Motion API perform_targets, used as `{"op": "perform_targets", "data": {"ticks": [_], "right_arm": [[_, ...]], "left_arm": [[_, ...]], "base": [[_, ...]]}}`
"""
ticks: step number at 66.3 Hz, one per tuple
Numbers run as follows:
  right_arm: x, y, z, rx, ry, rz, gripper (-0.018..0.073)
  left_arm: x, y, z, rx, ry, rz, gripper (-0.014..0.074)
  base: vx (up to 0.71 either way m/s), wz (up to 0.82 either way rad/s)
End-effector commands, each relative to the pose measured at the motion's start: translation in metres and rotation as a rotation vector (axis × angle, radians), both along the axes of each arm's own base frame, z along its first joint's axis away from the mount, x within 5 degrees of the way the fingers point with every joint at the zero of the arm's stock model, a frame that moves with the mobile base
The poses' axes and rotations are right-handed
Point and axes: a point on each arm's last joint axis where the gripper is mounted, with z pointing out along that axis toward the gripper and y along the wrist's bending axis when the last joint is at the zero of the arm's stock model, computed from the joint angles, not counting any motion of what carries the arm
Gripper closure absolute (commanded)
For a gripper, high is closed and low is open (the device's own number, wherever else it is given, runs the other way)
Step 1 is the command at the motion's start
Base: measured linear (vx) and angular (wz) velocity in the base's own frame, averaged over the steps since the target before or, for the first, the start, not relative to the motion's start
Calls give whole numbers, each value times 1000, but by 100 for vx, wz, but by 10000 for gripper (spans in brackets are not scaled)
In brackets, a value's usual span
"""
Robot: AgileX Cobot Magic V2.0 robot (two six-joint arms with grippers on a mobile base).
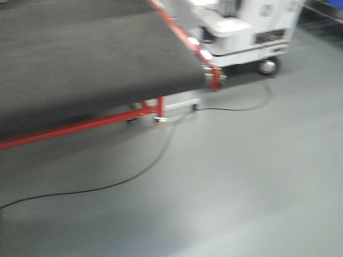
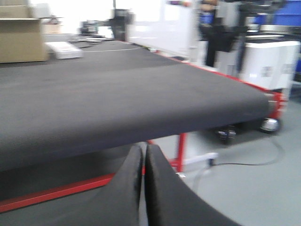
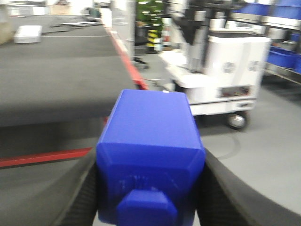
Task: Pour parts from conveyor to right shelf
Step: 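Drive the base away from the conveyor holding the part, then drive along the yellow floor line carrying the part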
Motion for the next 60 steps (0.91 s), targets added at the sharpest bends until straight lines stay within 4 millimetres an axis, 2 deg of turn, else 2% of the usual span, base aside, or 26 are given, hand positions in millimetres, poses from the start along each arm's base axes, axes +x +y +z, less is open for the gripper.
{"op": "perform_targets", "data": {"ticks": [1,60], "right_arm": [[-3,-1,15,7,-104,-16,561],[-3,-1,15,7,-104,-16,561]], "left_arm": [[-2,0,14,-15,-103,-7,603],[-2,0,14,-15,-103,-7,603]], "base": [[-20,-76],[-17,-64]]}}
